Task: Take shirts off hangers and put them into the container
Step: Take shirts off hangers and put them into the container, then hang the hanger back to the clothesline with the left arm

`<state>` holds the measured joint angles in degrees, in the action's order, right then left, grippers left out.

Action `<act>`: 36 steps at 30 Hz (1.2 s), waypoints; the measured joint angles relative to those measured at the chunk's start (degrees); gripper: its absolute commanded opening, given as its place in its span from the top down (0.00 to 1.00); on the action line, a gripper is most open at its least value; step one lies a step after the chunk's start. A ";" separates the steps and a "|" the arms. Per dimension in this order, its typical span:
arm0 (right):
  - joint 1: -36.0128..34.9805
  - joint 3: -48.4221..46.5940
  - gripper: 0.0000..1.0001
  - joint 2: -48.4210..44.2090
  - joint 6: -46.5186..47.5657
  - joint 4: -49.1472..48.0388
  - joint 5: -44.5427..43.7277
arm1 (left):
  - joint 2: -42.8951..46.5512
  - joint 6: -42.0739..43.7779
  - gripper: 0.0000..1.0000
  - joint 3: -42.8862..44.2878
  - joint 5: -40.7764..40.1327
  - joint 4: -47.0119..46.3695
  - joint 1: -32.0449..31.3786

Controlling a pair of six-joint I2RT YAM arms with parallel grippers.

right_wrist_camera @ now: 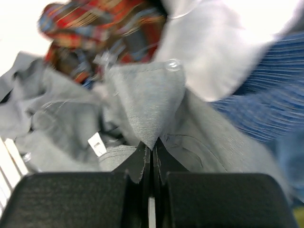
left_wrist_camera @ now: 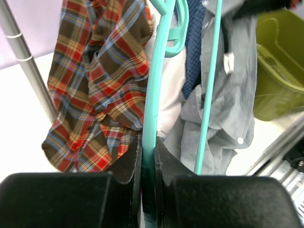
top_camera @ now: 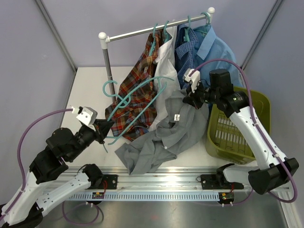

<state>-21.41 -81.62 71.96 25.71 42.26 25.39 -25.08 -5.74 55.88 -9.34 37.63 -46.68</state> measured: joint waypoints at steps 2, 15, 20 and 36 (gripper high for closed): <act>0.00 3.26 1.00 0.04 2.21 -0.48 4.70 | -0.20 0.15 1.00 0.00 -1.09 0.07 -0.02; -1.20 7.98 0.31 7.65 12.57 5.14 10.08 | -0.22 3.02 1.00 -0.70 -1.64 -0.17 -0.02; -1.20 -2.78 0.23 4.17 20.46 17.62 10.62 | 0.55 9.42 1.00 0.31 2.12 2.34 -0.02; -1.44 -22.08 0.18 5.16 30.80 34.01 31.67 | -0.92 21.22 1.00 1.05 12.17 7.80 0.00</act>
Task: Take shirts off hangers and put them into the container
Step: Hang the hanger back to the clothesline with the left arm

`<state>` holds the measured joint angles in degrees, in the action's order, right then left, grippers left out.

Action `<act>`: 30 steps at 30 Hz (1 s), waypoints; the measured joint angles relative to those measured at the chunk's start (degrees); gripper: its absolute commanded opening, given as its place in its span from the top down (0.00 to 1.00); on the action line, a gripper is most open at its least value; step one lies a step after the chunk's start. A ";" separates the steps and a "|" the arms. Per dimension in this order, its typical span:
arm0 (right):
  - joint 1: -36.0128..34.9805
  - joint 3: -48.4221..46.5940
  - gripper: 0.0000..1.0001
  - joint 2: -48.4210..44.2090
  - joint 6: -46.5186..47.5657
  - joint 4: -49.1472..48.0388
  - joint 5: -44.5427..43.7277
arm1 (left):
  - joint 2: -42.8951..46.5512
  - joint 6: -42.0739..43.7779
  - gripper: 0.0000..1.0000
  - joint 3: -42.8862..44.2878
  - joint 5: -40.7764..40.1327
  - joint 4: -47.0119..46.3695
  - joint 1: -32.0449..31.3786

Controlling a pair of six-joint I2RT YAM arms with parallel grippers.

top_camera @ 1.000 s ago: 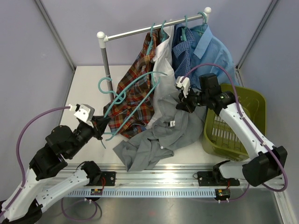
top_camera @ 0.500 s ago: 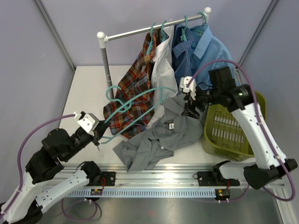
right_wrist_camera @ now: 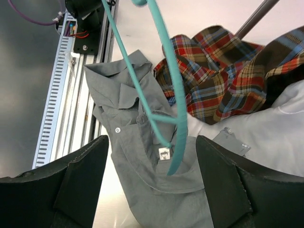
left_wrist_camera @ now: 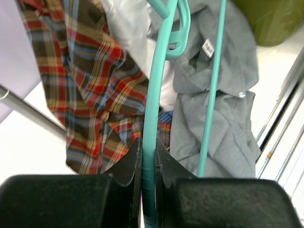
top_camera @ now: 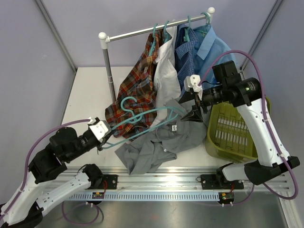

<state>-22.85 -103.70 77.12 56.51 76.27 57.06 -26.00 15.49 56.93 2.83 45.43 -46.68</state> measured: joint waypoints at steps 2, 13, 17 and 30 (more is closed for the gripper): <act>0.04 1.25 0.18 0.72 -0.26 -0.04 -0.68 | 0.09 0.02 1.00 1.05 -1.88 1.14 -0.02; 7.17 18.08 0.17 -11.89 -12.74 -11.19 -7.08 | 8.15 -0.11 1.00 10.25 -23.41 0.83 -0.02; 9.68 23.43 0.17 -12.24 -16.83 -17.29 -6.71 | 2.43 -0.13 1.00 10.34 -33.79 0.92 -0.02; 17.81 43.19 0.16 -19.82 -25.20 -33.09 -0.50 | -13.60 7.26 1.00 10.10 -43.89 -11.67 -0.02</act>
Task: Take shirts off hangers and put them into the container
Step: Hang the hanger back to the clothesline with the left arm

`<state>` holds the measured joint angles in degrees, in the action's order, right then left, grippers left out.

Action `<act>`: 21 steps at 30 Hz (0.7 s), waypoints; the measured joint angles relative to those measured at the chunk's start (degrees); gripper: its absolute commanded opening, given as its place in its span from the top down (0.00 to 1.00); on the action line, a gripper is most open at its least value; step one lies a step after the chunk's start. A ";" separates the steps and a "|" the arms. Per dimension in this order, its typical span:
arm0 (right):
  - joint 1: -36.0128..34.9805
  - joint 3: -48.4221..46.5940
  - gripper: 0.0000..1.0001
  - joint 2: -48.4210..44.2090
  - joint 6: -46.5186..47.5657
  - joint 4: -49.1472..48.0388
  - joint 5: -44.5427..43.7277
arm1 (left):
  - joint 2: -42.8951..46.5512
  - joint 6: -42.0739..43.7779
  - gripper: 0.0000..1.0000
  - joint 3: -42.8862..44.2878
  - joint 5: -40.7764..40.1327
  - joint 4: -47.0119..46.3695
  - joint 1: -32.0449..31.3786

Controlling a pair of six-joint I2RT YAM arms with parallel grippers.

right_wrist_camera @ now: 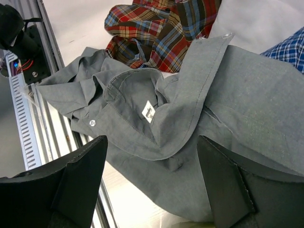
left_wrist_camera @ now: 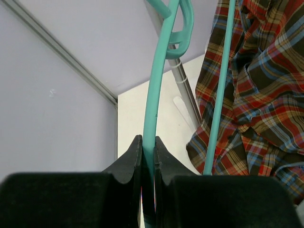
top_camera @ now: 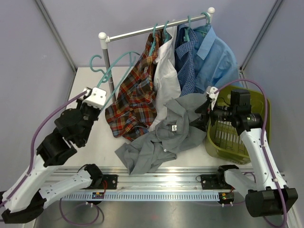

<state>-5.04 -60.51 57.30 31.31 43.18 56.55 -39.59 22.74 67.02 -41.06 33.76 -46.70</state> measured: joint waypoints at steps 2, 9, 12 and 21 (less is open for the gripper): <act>1.36 3.06 0.16 -1.31 -1.01 -2.60 1.05 | -2.51 1.62 1.00 0.00 -0.04 -2.62 0.00; 3.34 7.41 0.16 -3.43 -1.60 -5.07 2.69 | -15.30 9.31 1.00 1.29 -5.57 -11.96 0.00; 3.41 7.41 0.16 -4.28 -1.33 -5.27 3.17 | -19.82 12.85 1.00 1.29 -8.76 -16.44 0.00; 3.50 7.43 0.16 -4.39 -0.92 -5.25 3.08 | -23.63 20.59 1.00 1.29 -16.26 -30.38 -0.46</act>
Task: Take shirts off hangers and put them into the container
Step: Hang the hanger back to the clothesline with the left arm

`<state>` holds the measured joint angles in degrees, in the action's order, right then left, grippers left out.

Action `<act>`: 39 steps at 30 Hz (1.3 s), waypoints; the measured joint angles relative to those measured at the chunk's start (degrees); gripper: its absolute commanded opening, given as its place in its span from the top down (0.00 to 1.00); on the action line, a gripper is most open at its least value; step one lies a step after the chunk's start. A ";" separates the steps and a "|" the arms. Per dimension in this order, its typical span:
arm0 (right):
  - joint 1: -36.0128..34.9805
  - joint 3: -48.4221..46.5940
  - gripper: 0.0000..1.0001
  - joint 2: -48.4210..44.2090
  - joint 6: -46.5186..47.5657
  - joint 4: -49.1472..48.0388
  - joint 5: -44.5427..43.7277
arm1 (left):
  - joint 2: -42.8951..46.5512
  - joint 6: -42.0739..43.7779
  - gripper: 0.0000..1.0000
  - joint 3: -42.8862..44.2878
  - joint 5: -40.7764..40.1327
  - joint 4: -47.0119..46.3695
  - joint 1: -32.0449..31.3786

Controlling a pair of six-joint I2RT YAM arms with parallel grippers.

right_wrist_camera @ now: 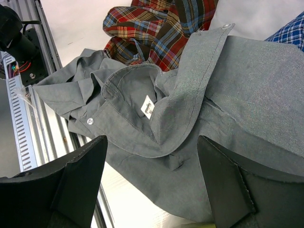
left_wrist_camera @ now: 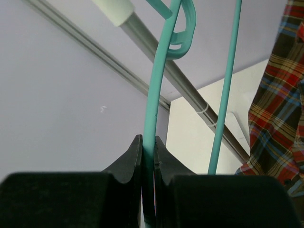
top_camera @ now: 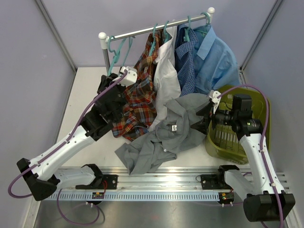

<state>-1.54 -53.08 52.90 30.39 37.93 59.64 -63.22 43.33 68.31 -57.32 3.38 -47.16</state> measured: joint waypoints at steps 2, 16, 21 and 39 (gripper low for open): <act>0.00 -0.02 0.16 0.20 0.02 0.00 0.00 | -0.48 1.31 1.00 0.24 -1.31 -3.04 -0.33; 0.76 0.31 0.16 0.52 0.00 0.00 0.09 | -14.80 7.93 1.00 2.19 -8.33 -16.87 0.55; 2.56 0.33 0.16 0.52 0.02 0.00 0.59 | -15.61 10.32 1.00 2.23 -10.01 -21.49 0.59; 4.63 0.39 0.16 0.48 0.02 0.00 1.77 | -17.59 8.68 1.00 5.53 -13.46 -21.66 3.04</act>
<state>3.09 -52.69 53.39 30.41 37.93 61.41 -80.82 52.01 73.84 -70.78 -18.28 -44.12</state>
